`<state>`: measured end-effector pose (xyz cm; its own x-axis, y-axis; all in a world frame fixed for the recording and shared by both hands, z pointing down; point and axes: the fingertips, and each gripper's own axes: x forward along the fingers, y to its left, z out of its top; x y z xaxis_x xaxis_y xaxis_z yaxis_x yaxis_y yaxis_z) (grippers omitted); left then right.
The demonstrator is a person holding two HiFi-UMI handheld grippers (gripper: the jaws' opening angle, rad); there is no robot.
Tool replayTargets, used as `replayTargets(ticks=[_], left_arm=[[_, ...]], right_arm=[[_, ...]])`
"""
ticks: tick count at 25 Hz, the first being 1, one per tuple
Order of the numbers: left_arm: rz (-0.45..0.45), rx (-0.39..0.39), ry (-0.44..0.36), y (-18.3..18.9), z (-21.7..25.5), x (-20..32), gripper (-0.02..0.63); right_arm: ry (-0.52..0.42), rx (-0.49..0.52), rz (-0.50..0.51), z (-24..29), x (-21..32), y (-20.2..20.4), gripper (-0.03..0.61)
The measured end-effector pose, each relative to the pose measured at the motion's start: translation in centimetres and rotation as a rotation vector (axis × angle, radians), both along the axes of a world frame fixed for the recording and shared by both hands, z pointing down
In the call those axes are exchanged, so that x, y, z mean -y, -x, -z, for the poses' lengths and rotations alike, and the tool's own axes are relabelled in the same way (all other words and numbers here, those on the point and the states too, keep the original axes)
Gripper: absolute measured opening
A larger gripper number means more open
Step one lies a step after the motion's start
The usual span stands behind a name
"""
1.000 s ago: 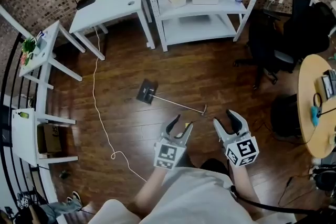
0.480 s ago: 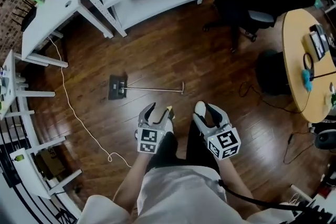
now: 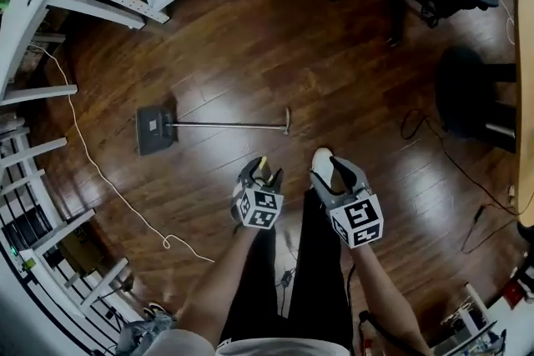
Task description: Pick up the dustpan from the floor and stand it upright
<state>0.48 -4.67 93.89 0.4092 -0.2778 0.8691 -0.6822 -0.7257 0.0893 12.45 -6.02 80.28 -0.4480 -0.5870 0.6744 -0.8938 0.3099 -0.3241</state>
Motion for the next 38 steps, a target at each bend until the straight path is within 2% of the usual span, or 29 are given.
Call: replayTargets(ticks=[4, 7, 9, 13, 16, 19, 21, 22, 25, 28, 32, 38], left_arm=[[-0.068, 0.076, 0.132, -1.1, -13.3, -0.9, 0.261], [-0.057, 0.116, 0.181, -1.5, -20.8, -1.3, 0.238], [-0.041, 0.121, 0.169, -2.0, -25.3, -0.2, 0.214], [-0.026, 0.093, 0.155, -3.2, -34.2, 1.4, 0.213], [-0.03, 0.077, 0.17, -3.9, -39.3, 1.3, 0.213], [-0.07, 0.092, 0.137, -4.7, -43.1, 1.8, 0.213], [-0.057, 0.103, 0.1, -5.1, -44.5, 2.9, 0.162], [-0.045, 0.107, 0.095, -5.2, -44.9, 3.4, 0.131], [-0.01, 0.112, 0.12, -5.7, -44.6, 4.4, 0.114], [0.063, 0.079, 0.122, -5.7, -41.2, 5.8, 0.104], [0.137, 0.004, 0.146, -5.7, -32.5, 5.6, 0.095], [0.249, -0.179, 0.107, -5.1, -15.9, 10.5, 0.091]], right_arm=[[0.097, 0.004, 0.107, -12.4, -1.1, 0.9, 0.209], [0.191, 0.031, 0.14, -20.8, -3.2, 1.5, 0.209], [0.207, 0.044, 0.114, -26.2, -3.0, 1.2, 0.209], [0.194, 0.065, 0.036, -35.4, -1.4, 0.2, 0.209], [0.2, 0.038, 0.078, -39.8, -1.1, 0.2, 0.209], [0.159, 0.018, 0.147, -41.4, 0.1, 0.0, 0.209], [0.141, -0.006, 0.174, -41.9, 0.5, -0.9, 0.209], [0.14, -0.016, 0.177, -42.1, 0.6, -1.5, 0.209], [0.166, -0.046, 0.145, -42.0, 1.1, -3.7, 0.209], [0.18, -0.054, 0.111, -39.8, 2.1, -4.8, 0.209], [0.203, -0.042, 0.09, -33.5, 1.6, -3.6, 0.209], [0.154, -0.002, 0.038, -20.7, 5.6, -0.1, 0.209]])
